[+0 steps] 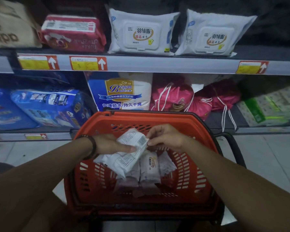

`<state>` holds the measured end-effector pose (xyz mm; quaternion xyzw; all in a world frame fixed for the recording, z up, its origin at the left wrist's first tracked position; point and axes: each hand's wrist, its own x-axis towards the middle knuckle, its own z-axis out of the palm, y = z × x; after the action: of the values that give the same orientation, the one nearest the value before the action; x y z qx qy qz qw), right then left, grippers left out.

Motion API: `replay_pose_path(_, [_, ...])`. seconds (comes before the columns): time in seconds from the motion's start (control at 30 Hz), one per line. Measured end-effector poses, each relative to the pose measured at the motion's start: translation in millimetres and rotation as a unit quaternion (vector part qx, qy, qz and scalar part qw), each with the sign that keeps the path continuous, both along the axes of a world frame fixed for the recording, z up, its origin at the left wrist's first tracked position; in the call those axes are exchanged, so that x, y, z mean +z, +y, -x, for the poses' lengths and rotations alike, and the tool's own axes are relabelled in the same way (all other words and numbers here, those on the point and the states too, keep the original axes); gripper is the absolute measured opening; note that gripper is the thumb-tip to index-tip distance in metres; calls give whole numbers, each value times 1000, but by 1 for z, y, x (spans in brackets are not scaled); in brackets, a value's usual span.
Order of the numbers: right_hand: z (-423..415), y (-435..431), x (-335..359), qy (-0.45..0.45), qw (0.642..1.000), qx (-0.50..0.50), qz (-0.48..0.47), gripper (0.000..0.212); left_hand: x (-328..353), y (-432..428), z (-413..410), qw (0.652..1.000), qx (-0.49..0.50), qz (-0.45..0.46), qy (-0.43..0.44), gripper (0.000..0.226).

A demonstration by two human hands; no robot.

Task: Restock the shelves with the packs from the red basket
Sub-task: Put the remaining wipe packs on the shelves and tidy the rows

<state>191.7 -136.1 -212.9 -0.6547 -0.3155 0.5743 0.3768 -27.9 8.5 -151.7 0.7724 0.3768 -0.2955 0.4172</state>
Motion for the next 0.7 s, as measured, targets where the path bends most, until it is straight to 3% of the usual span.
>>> replay_pose_path(0.07, [5, -1, -34, -53, 992, -62, 95, 17, -5, 5, 2, 998, -1, -58, 8, 84])
replay_pose_path(0.13, [9, -8, -67, -135, 965, -59, 215, 4, -6, 9, 2, 993, -18, -115, 26, 82])
replay_pose_path(0.2, [17, -20, -96, -159, 943, -43, 289, 18, -6, 10, 0, 986, -46, -159, 34, 65])
replay_pose_path(0.3, [38, -31, -117, -186, 919, -48, 343, 45, -5, 10, -7, 961, -114, -247, 45, 66])
replay_pose_path(0.4, [57, -27, -123, -198, 912, -35, 359, 67, 1, 10, -19, 932, -184, -307, 50, 64])
replay_pose_path(0.47, [61, -21, -126, -184, 914, -79, 352, 66, 5, 11, -29, 928, -204, -309, 51, 65])
replay_pose_path(0.5, [63, -19, -129, -156, 918, -101, 349, 62, 6, 11, -32, 927, -209, -308, 53, 66])
replay_pose_path(0.57, [63, -15, -131, -94, 929, -112, 340, 79, 7, 11, -37, 925, -217, -304, 65, 64])
replay_pose_path(0.7, [53, -3, -111, -24, 940, -176, 291, 52, 12, 10, -39, 919, -237, -304, 79, 59])
